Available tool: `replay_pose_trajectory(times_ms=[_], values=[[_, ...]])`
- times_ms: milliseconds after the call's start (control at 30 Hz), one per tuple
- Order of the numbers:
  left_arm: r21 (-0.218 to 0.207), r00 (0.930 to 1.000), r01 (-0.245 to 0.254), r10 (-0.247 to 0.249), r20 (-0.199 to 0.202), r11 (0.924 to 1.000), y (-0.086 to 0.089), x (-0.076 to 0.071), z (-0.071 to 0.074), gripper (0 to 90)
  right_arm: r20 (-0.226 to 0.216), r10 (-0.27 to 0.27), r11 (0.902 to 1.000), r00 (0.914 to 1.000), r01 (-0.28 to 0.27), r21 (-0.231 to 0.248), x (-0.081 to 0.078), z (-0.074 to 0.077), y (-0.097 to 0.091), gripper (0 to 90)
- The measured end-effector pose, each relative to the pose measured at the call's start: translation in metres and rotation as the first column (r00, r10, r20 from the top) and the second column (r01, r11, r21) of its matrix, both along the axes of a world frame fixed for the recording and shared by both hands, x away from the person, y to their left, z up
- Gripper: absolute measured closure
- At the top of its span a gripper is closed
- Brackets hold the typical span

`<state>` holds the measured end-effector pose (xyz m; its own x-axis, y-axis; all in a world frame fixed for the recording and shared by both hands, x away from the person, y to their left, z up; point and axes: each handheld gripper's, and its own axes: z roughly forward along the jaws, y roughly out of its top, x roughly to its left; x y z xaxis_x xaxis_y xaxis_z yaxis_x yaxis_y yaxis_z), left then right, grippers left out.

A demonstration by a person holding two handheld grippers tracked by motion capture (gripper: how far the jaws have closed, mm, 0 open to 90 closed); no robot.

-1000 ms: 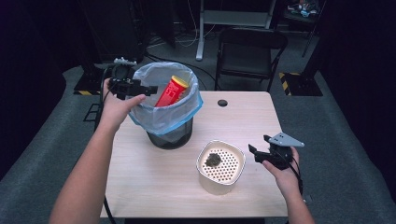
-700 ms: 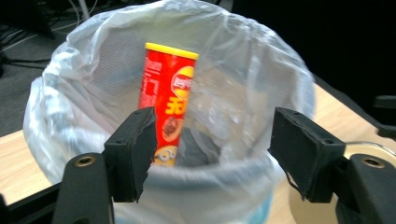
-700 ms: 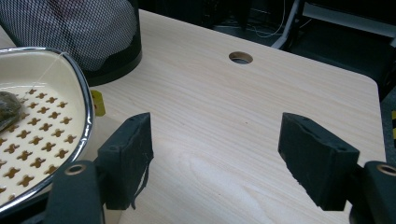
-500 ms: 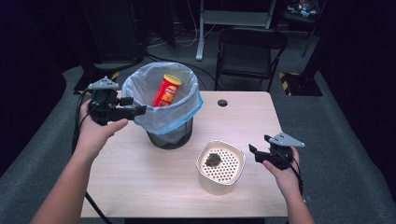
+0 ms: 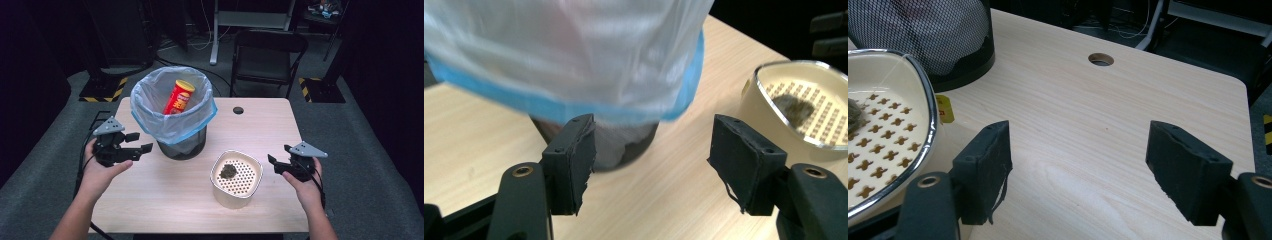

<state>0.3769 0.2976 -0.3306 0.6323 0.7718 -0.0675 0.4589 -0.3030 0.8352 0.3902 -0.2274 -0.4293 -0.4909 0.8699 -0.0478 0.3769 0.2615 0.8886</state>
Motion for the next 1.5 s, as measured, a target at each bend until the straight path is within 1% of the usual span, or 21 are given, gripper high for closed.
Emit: replay_pose_trajectory(times_ms=[33,100,133,200,267,367,400,467,533,567,600,667,700,867,933,967,1133,1300,1367,1467,1500], values=[[-0.009,0.9999,-0.005,0.005,-0.009,0.9999,0.004,-0.001,-0.015,35.0,0.0,-0.006,1.0,1.0,0.006,0.002,0.0,0.0,0.0,25.9],[-0.017,0.9999,-0.011,0.011,-0.011,0.9998,0.005,-0.002,-0.021,35.0,-0.001,-0.004,1.0,1.0,0.004,0.0,0.0,-0.001,-0.001,25.9],[-0.029,0.9995,-0.022,0.021,-0.025,0.9993,0.009,-0.003,-0.035,35.0,0.0,-0.01,0.9999,0.9999,0.01,0.001,0.001,-0.001,-0.002,25.9],[-0.028,0.9992,-0.031,0.03,-0.026,0.9991,0.011,-0.004,-0.043,35.0,0.002,-0.01,0.9999,0.9999,0.01,0.001,0.001,-0.001,-0.002,25.9],[-0.031,0.9983,-0.049,0.048,-0.032,0.9983,0.016,-0.007,-0.063,35.0,0.002,-0.013,0.9999,0.9999,0.013,0.001,0.001,-0.002,-0.003,25.9],[-0.075,0.9968,-0.071,0.067,-0.043,0.9947,0.02,-0.009,-0.081,34.8,-0.001,-0.017,0.9999,0.9999,0.017,-0.002,0.002,-0.003,-0.004,25.9],[-0.075,0.9968,-0.071,0.067,-0.043,0.9947,0.02,-0.009,-0.081,34.5,-0.004,-0.018,0.9998,0.9998,0.018,-0.005,0.002,-0.003,-0.004,25.9],[-0.075,0.9959,-0.085,0.082,-0.038,0.9936,0.024,-0.009,-0.101,33.8,-0.006,-0.02,0.9997,0.9998,0.02,-0.011,0.002,-0.005,-0.003,25.9],[-0.071,0.9955,-0.088,0.085,-0.041,0.9936,0.025,-0.009,-0.106,33.7,-0.003,-0.023,0.9996,0.9997,0.023,-0.017,0.002,-0.005,-0.003,25.9],[-0.063,0.9931,-0.112,0.11,-0.041,0.9917,0.027,-0.009,-0.118,33.7,-0.004,-0.024,0.9994,0.9997,0.023,-0.025,0.002,-0.006,-0.003,25.9],[-0.063,0.9931,-0.112,0.11,-0.041,0.9917,0.027,-0.009,-0.118,33.7,-0.001,-0.026,0.9994,0.9997,0.026,-0.023,0.002,-0.006,-0.003,25.9],[-0.056,0.9908,-0.133,0.131,-0.036,0.9896,0.029,-0.01,-0.129,33.7,-0.002,-0.027,0.9993,0.9996,0.027,-0.027,0.002,-0.006,-0.003,25.9],[-0.063,0.9885,-0.143,0.139,-0.06,0.9878,0.032,-0.008,-0.138,33.6,0.004,-0.026,0.9991,0.9997,0.026,-0.035,0.002,-0.007,-0.003,25.9],[-0.05,0.9866,-0.153,0.15,-0.065,0.9869,0.034,-0.007,-0.15,33.1,-0.01,-0.038,0.9978,0.9992,0.038,-0.055,0.004,-0.013,-0.005,25.9],[-0.03,0.9854,-0.157,0.154,-0.072,0.9871,0.035,-0.006,-0.155,33.0,-0.008,-0.039,0.9973,0.9992,0.039,-0.062,0.005,-0.014,-0.006,25.9],[-0.002,0.9858,-0.15,0.15,-0.076,0.9886,0.037,-0.005,-0.161,33.0,-0.015,-0.046,0.9968,0.9988,0.045,-0.067,0.006,-0.017,-0.008,25.9],[0.03,0.9836,-0.147,0.149,-0.101,0.9887,0.041,-0.001,-0.173,31.2,-0.034,-0.069,0.9944,0.997,0.066,-0.083,0.009,-0.025,-0.012,26.0],[0.054,0.9747,-0.192,0.197,-0.106,0.9799,0.05,0.003,-0.182,29.3,-0.051,-0.086,0.9915,0.995,0.08,-0.102,0.012,-0.033,-0.012,26.0],[0.062,0.971,-0.213,0.218,-0.098,0.9752,0.053,0.005,-0.185,28.1,-0.05,-0.088,0.9883,0.9949,0.081,-0.129,0.013,-0.037,-0.013,26.0],[0.083,0.9585,-0.251,0.26,-0.118,0.9644,0.059,0.008,-0.19,25.0,-0.057,-0.106,0.9832,0.9928,0.096,-0.156,0.015,-0.043,-0.017,25.9],[0.083,0.9585,-0.251,0.26,-0.118,0.9644,0.059,0.008,-0.19,25.0,-0.062,-0.114,0.9828,0.9916,0.103,-0.153,0.016,-0.046,-0.019,25.8]])
